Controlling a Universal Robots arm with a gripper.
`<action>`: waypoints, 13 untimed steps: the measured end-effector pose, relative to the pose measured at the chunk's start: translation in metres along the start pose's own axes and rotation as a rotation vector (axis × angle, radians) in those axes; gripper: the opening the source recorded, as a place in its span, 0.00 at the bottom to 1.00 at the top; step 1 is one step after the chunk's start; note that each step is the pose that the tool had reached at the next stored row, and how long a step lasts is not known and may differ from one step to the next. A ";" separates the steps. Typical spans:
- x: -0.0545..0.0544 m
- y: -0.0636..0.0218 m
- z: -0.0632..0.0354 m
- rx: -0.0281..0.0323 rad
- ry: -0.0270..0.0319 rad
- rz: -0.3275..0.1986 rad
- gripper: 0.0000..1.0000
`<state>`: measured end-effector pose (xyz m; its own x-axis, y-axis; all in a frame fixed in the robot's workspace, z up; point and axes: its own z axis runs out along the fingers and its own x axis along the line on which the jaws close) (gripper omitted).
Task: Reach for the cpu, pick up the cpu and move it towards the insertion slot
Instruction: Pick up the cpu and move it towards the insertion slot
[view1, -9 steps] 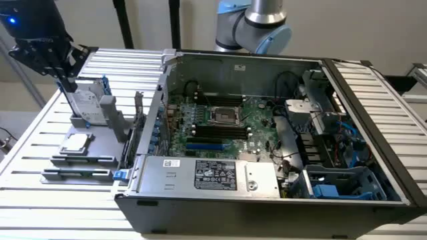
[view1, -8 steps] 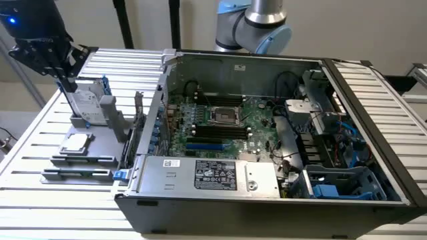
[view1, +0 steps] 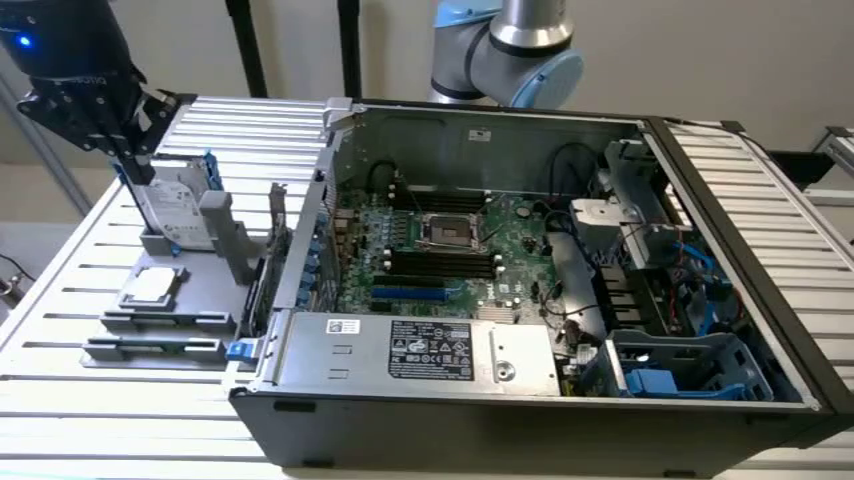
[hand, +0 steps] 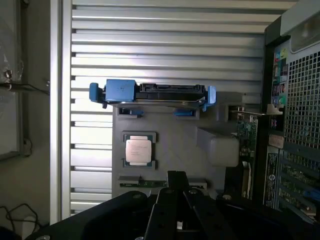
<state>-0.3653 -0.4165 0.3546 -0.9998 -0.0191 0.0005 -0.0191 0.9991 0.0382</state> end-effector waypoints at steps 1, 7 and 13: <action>0.000 0.0000 0.0000 0.0000 0.0000 0.000 0.11; 0.010 0.0002 0.0001 0.0000 -0.0002 0.000 0.11; 0.038 0.0007 0.0009 0.0000 -0.0001 0.000 0.11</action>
<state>-0.4030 -0.4165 0.3538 -0.9998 -0.0190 0.0004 -0.0190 0.9991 0.0382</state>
